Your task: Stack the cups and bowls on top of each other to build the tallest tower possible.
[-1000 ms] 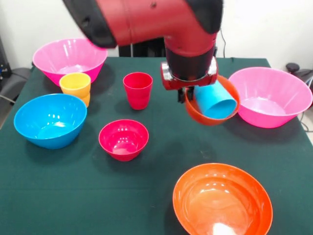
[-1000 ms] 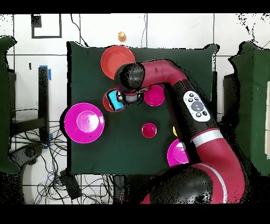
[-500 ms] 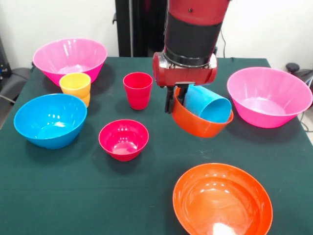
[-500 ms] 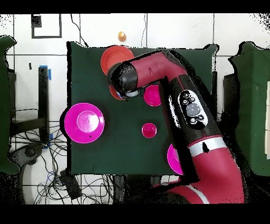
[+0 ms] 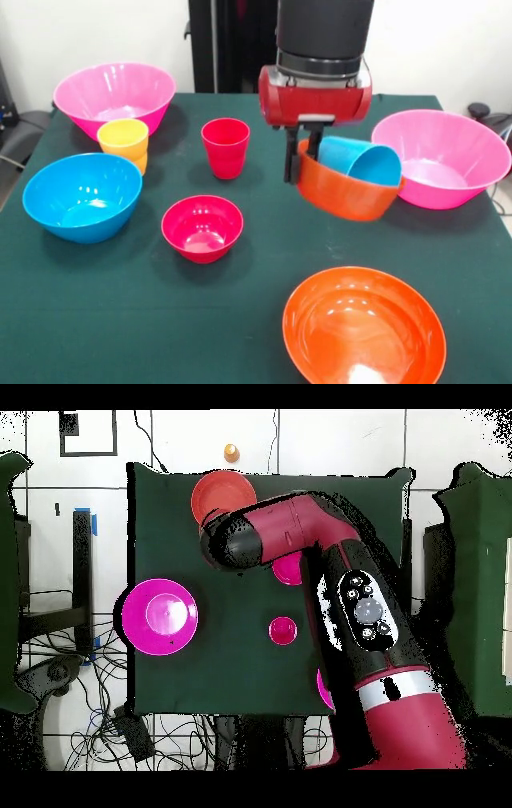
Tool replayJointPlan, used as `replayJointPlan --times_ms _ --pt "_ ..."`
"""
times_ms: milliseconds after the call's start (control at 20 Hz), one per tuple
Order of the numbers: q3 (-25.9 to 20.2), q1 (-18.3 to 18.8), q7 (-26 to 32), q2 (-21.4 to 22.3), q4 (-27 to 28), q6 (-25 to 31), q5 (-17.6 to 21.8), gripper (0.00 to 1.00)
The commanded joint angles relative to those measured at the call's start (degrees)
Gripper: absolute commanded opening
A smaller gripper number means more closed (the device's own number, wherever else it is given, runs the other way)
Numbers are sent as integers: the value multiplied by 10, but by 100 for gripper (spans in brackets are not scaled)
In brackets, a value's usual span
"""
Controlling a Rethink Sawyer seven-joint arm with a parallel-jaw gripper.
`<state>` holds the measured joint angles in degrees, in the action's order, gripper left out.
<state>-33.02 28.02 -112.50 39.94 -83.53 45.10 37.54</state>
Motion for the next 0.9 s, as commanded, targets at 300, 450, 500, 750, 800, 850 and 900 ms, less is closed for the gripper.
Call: replayJointPlan --times_ms 300,450,500,750,800,850,900 --pt "66 -15 -35 32 -110 87 -70 0" --pt "69 -14 -30 40 -124 69 -73 0" --pt "71 -15 -34 42 -128 59 -74 0" --pt "71 -15 -17 44 -134 27 -64 100" --pt "71 -14 -16 45 -134 24 -64 100" --pt "70 -13 -15 45 -135 22 -64 100" --pt "69 -12 -14 45 -136 20 -64 100"
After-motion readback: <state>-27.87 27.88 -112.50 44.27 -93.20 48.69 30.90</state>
